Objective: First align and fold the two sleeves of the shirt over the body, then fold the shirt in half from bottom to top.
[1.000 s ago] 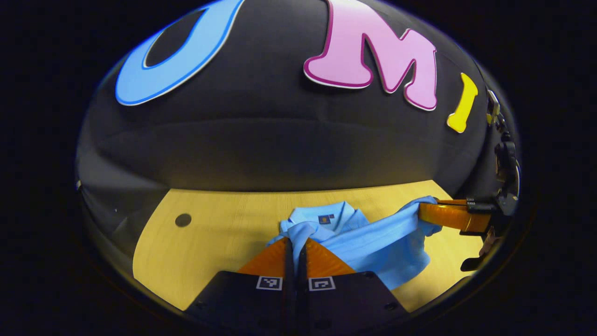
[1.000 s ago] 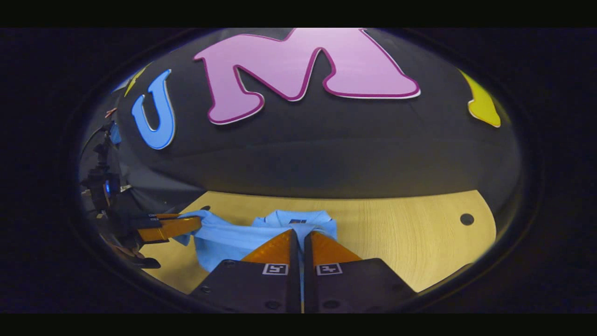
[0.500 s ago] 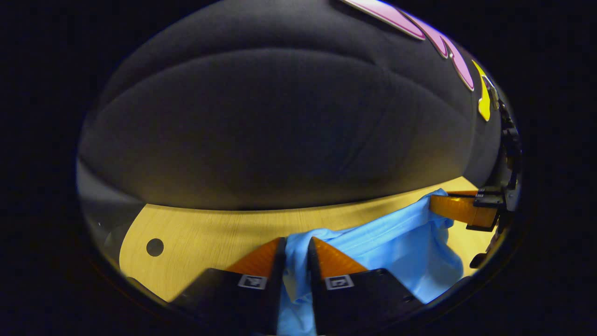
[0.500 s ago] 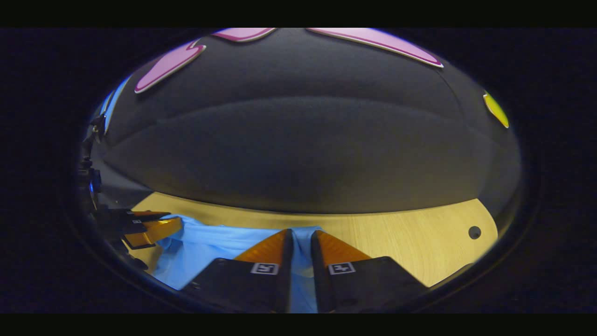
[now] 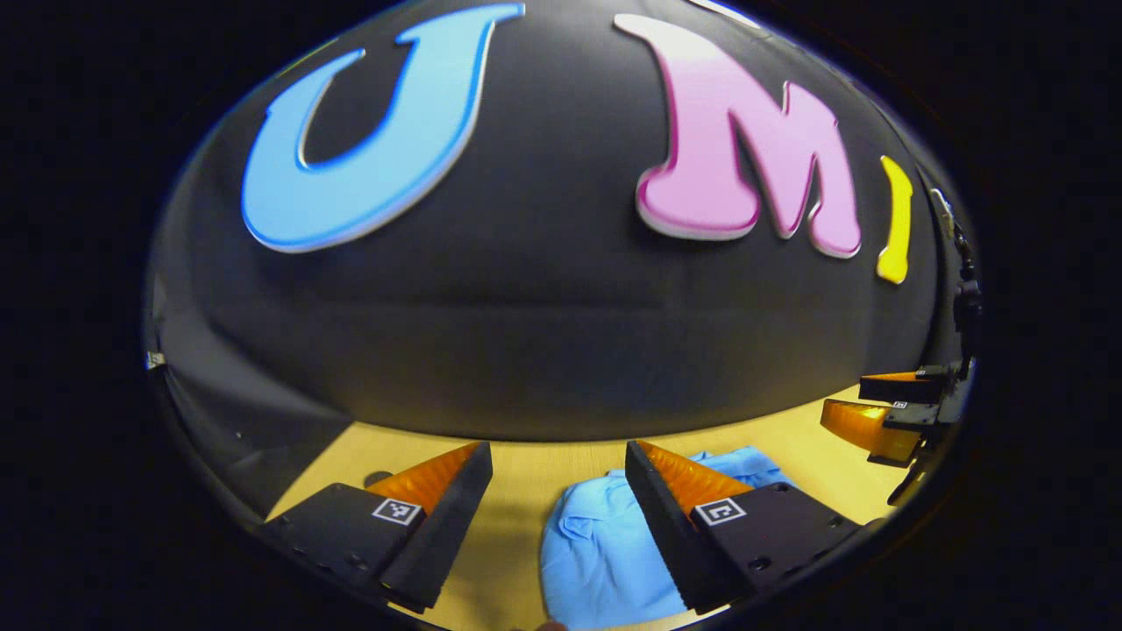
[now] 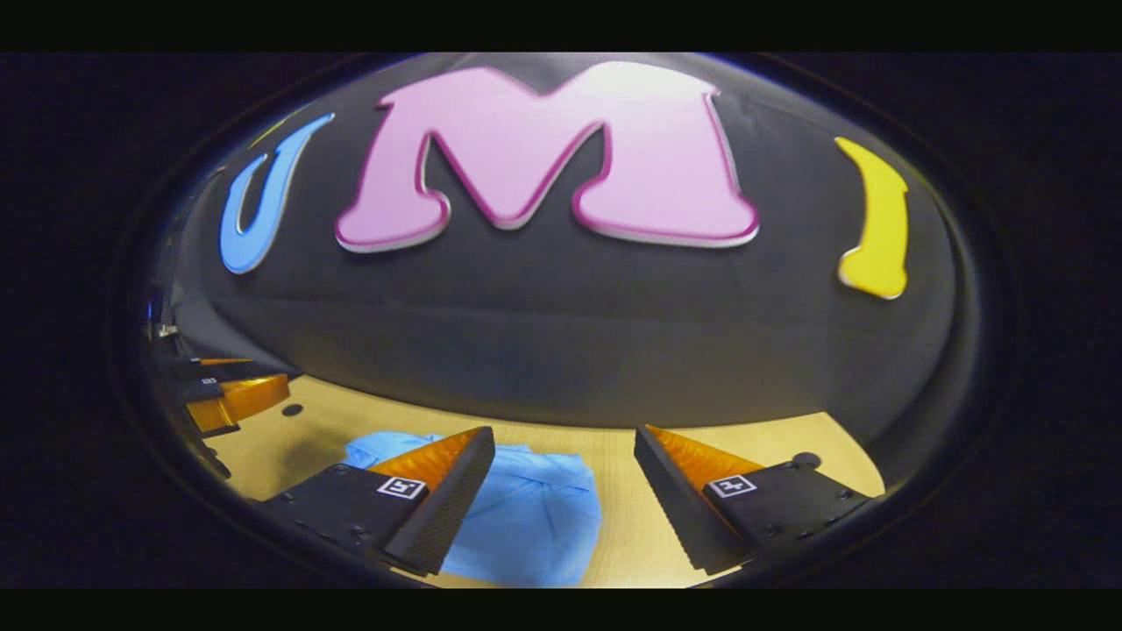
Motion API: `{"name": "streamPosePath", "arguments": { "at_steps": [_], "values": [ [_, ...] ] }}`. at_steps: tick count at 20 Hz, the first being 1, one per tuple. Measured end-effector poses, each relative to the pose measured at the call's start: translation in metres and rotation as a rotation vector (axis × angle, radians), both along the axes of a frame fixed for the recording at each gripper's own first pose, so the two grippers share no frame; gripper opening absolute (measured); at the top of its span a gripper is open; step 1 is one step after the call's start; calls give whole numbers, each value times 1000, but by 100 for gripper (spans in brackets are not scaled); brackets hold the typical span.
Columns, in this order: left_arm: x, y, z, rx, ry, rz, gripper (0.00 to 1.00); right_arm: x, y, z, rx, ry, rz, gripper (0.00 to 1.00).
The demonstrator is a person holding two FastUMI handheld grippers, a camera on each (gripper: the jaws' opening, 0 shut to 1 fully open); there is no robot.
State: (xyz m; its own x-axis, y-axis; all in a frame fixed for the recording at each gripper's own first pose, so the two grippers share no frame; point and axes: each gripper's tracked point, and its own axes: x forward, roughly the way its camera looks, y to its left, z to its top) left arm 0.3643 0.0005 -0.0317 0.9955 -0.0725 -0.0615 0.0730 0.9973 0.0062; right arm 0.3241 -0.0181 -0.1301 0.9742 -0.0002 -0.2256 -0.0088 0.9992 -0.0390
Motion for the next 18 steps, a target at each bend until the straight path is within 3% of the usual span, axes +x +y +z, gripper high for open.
{"name": "streamPosePath", "arguments": {
  "at_steps": [5,7,11,14,15,17,18],
  "values": [
    [-139,4,62,-94,-120,-16,97,-108,-9,97,-4,-142,-35,100],
    [-195,6,77,-87,-142,-25,98,-156,-5,119,-28,-166,-21,100],
    [-320,-1,101,-53,-207,-21,98,-252,20,164,0,-236,39,99],
    [-387,-15,109,-105,-249,-24,94,-310,50,179,0,-291,137,99],
    [-416,-25,110,-116,-268,-31,98,-334,58,187,-11,-330,160,100],
    [-457,-39,100,-76,-299,-18,94,-372,69,190,-19,-370,182,97],
    [-469,-45,94,-70,-296,-17,98,-386,73,187,-21,-376,191,97]
  ]
}}
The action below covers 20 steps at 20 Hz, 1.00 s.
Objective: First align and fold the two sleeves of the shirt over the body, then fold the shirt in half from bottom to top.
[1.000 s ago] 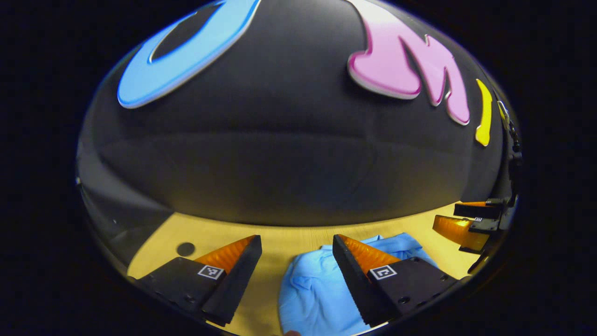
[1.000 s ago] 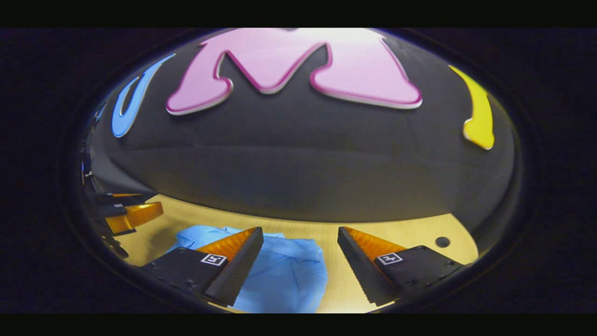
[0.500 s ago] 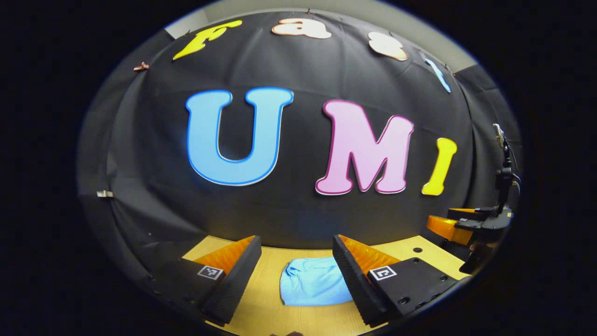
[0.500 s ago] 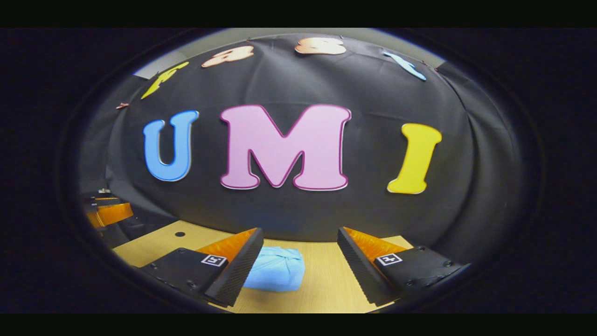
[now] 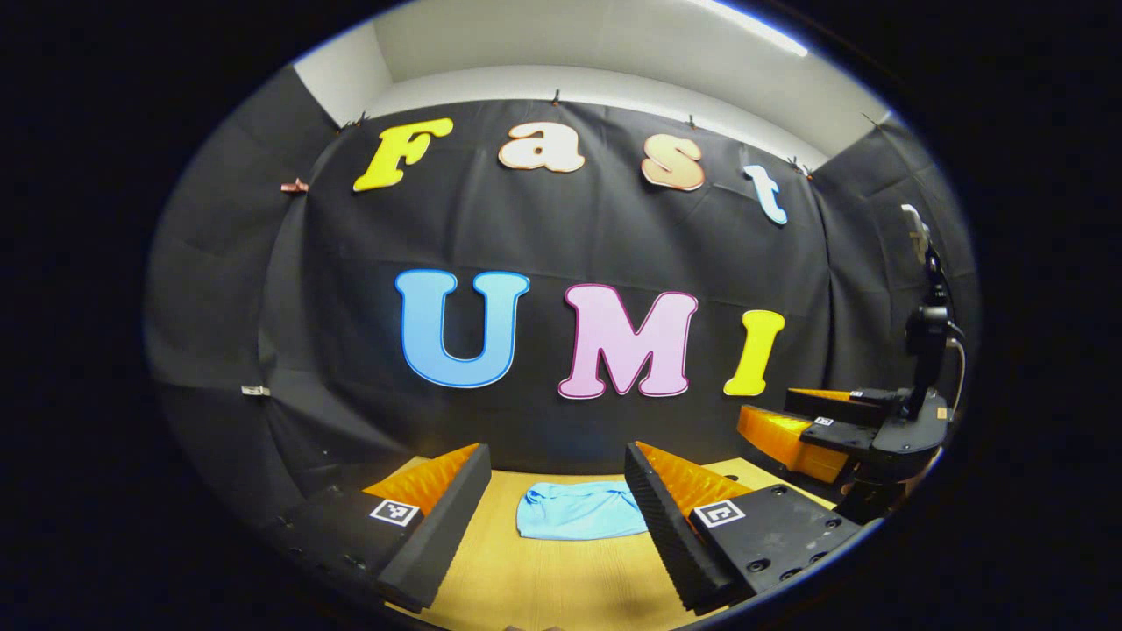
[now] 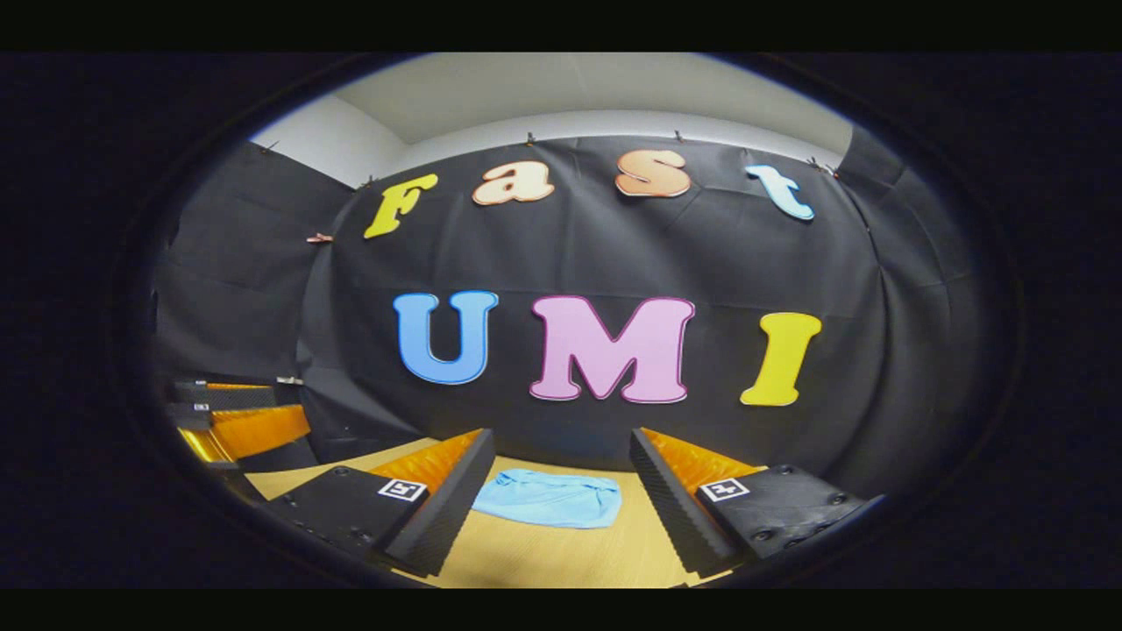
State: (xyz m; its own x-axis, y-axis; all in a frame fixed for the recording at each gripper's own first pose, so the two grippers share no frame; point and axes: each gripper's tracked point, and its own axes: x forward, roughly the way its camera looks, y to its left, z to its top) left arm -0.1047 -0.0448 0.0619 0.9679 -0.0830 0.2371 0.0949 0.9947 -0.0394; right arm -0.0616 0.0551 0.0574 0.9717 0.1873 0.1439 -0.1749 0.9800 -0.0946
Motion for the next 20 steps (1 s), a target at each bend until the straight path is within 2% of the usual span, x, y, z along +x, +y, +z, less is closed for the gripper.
{"name": "streamPosePath", "arguments": {
  "at_steps": [4,7,12,14,15,20],
  "values": [
    [-38,-18,-13,-57,21,-21,98,-43,5,-12,-30,3,7,97],
    [-56,-13,-11,-15,-13,10,98,-56,6,-17,23,4,1,97],
    [-61,-2,-16,-40,-4,40,98,-64,-6,-22,25,16,-47,97],
    [-60,5,-19,-34,6,56,94,-67,-7,-22,22,12,-55,97],
    [-60,7,-18,-35,4,55,98,-70,-7,-22,22,9,-58,97],
    [-58,18,-22,-40,5,63,98,-77,-4,-24,29,8,-56,97]
  ]
}}
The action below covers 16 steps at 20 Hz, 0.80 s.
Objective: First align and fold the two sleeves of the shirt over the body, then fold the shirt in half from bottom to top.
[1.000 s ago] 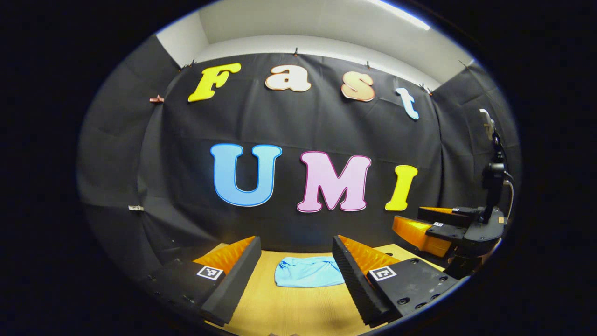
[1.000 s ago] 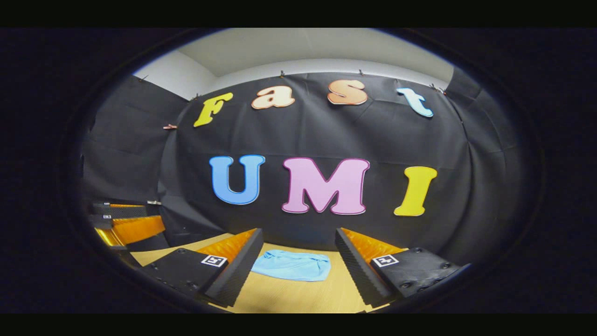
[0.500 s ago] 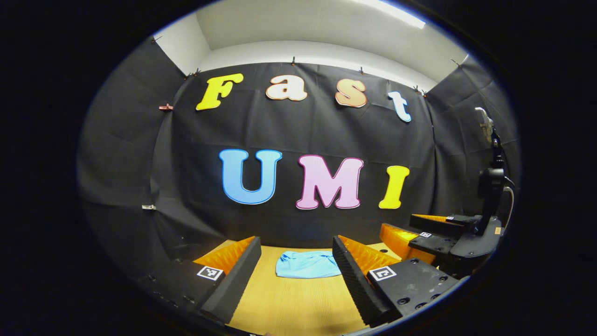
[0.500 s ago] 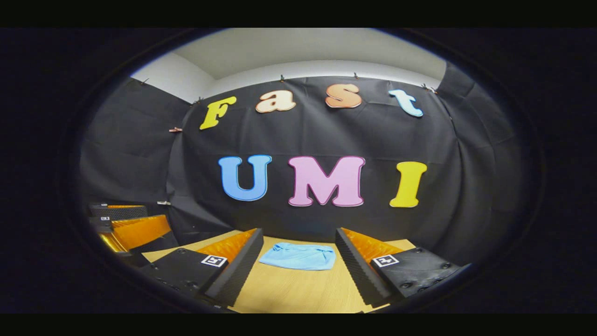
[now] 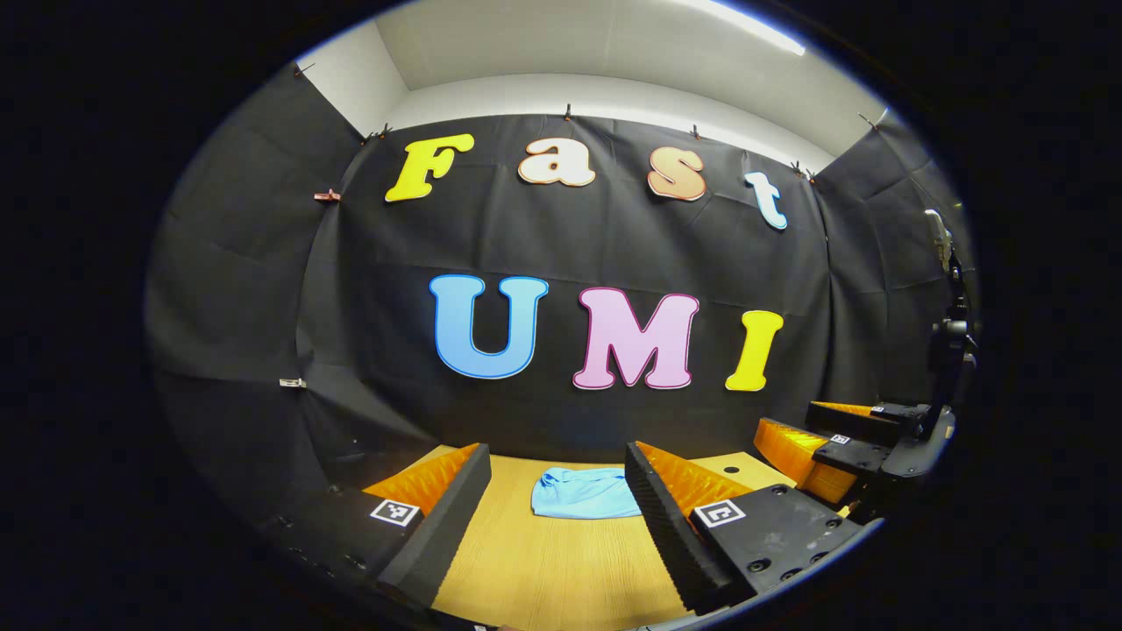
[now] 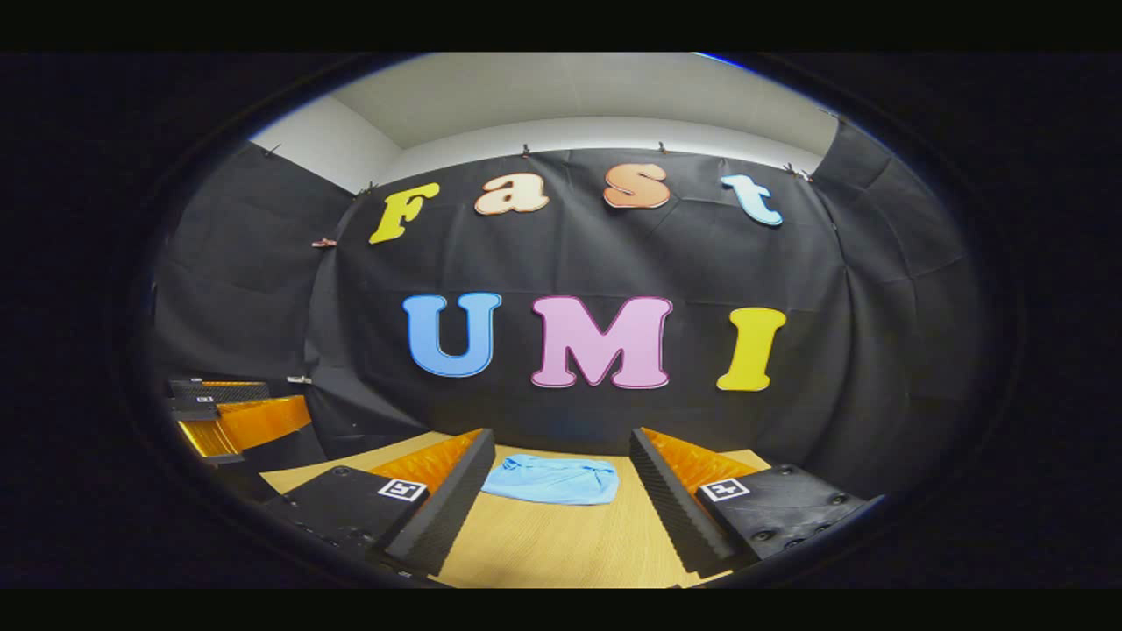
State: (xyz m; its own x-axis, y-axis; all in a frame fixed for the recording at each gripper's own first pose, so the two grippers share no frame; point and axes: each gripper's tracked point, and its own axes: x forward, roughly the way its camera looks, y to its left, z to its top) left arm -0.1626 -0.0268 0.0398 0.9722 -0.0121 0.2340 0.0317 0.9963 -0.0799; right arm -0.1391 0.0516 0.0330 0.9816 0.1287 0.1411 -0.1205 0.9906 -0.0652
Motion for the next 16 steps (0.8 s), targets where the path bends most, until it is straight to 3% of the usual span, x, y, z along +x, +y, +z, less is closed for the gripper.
{"name": "streamPosePath", "arguments": {
  "at_steps": [6,13,16],
  "values": [
    [-3,16,-1,-13,-1,47,98,-1,10,-2,7,15,17,97],
    [1,53,3,-38,5,180,98,3,11,16,-2,-22,4,97],
    [9,41,-9,-37,40,130,96,4,8,12,7,-6,-7,97]
  ]
}}
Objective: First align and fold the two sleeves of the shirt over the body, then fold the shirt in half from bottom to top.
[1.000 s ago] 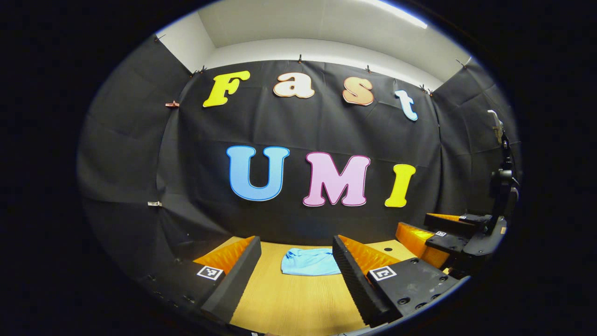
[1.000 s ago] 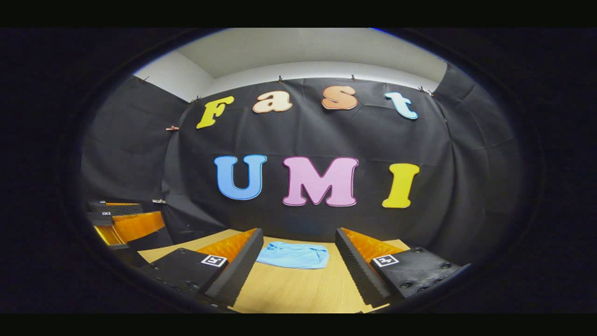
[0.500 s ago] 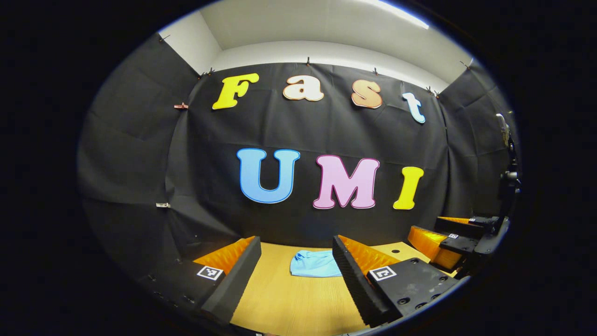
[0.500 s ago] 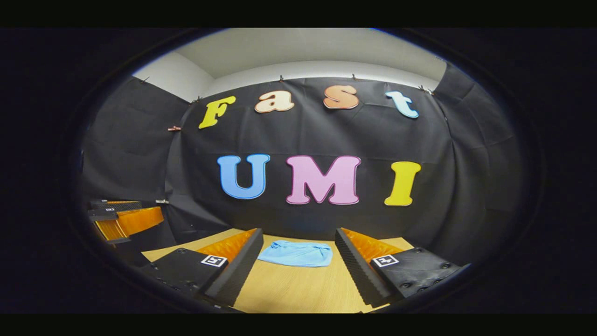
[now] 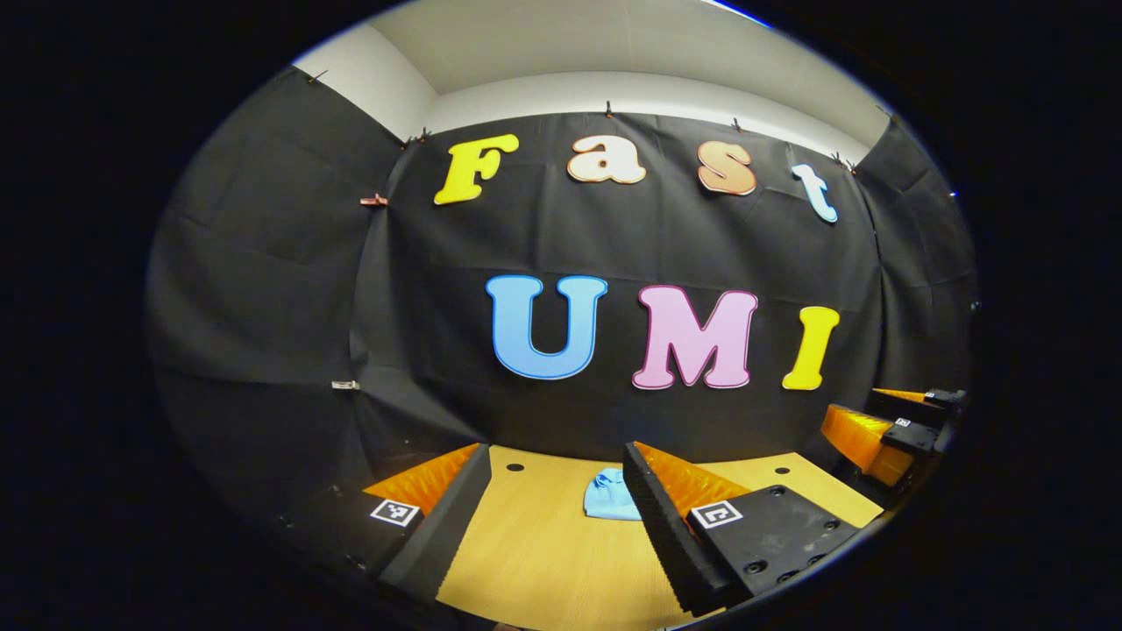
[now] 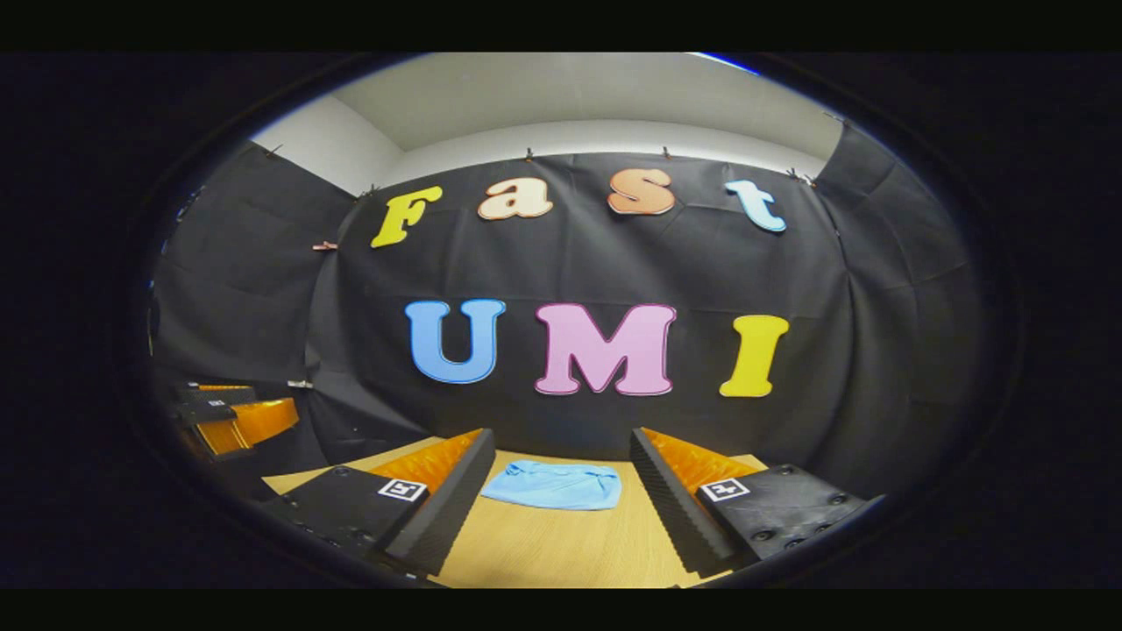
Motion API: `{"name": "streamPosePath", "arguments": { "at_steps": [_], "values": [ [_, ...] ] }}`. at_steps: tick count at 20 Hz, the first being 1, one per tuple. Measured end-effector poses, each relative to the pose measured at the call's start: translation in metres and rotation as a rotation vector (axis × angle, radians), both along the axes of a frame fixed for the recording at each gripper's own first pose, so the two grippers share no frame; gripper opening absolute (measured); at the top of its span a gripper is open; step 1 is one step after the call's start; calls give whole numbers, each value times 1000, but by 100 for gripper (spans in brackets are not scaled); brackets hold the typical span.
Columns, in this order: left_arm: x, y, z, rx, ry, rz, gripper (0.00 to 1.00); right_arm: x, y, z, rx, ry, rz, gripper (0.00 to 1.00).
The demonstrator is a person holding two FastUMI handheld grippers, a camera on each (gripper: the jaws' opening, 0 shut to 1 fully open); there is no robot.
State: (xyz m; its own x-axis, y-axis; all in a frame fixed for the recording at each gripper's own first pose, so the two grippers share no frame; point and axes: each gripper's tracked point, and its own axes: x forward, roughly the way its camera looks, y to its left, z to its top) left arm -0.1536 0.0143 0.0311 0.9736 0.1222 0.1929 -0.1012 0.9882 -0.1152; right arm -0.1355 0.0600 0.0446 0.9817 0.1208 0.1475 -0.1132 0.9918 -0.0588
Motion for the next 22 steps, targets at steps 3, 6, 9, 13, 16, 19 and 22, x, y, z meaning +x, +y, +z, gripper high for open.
{"name": "streamPosePath", "arguments": {
  "at_steps": [3,6,9,13,16,19,22],
  "values": [
    [10,-5,0,-22,18,-53,97,2,-3,-6,24,26,-8,97],
    [15,-7,-4,-18,35,-77,97,7,-3,-9,9,34,-10,97],
    [20,-11,-7,-3,49,-103,97,9,0,-10,-5,30,-9,97],
    [23,-17,-10,12,58,-132,96,12,6,-15,11,44,0,95],
    [26,-21,-8,32,58,-157,96,12,8,-16,-6,47,1,97],
    [29,-21,-9,29,65,-176,96,13,6,-19,-2,57,-4,97],
    [32,-21,-6,48,60,-174,96,14,-2,-18,-4,50,-23,97]
  ]
}}
